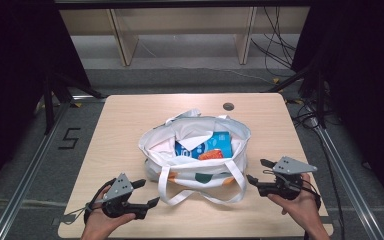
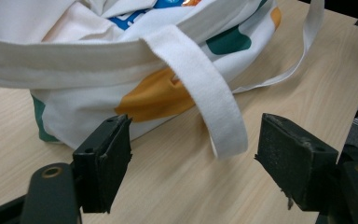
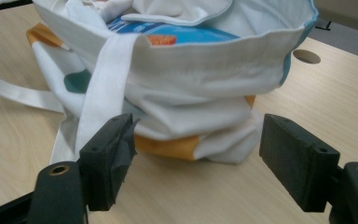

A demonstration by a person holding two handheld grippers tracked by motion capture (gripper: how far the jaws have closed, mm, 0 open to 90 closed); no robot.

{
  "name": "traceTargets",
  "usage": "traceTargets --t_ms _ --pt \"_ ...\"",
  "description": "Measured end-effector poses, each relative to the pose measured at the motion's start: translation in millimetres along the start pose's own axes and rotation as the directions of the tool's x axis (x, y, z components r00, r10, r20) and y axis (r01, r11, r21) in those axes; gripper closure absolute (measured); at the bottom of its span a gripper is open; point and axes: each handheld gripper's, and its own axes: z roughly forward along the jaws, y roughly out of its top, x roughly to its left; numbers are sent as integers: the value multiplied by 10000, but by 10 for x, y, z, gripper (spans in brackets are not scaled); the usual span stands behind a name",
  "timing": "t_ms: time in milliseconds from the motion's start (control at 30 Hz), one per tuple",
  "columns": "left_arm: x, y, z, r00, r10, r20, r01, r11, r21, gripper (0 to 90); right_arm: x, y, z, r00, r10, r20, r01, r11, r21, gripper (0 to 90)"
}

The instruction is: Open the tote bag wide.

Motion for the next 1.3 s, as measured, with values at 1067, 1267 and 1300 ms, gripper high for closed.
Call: traceTargets --t_ms 1067,1267,1300 --pt "-75 -333 117 9996 180 -228 -165 9979 626 226 154 -454 -32 9998 -38 -207 63 9924 1225 244" --pt "-85 -336 131 9996 236 -124 -229 9983 540 224 111 -464 -19 9993 -338 -155 353 9930 1128 244" --pt "-81 -335 130 9994 303 -138 -295 9981 546 224 111 -469 -19 9996 -232 -175 250 9932 1135 244"
